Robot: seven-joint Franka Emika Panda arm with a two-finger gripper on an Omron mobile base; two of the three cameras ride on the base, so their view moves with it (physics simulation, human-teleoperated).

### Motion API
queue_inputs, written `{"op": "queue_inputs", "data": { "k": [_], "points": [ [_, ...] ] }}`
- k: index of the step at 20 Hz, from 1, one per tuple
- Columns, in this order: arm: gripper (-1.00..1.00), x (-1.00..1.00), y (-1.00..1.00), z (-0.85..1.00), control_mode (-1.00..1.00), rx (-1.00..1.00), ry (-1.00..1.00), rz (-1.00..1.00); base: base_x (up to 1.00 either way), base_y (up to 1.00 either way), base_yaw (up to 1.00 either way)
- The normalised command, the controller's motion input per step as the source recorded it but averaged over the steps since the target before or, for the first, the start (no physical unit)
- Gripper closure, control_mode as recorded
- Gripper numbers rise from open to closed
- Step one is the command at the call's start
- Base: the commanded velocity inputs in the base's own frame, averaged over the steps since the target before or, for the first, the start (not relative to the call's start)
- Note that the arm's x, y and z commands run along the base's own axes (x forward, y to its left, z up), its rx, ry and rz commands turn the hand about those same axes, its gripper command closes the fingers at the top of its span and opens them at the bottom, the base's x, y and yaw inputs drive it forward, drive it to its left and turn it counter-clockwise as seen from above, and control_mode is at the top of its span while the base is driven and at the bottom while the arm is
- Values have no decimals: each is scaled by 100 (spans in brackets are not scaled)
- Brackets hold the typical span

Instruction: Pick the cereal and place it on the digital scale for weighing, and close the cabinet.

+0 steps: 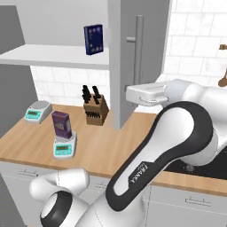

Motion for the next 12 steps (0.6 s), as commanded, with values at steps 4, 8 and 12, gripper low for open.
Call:
{"op": "queue_inputs", "data": {
  "k": [4, 8, 12],
  "points": [
    [-100, 28, 74, 0, -100, 0, -2, 0, 0, 0, 0],
    [-100, 18, 83, 3, -100, 0, -11, 0, 0, 0, 0],
    [-100, 3, 84, 14, -100, 0, -14, -7, 0, 0, 0]
  ]
}}
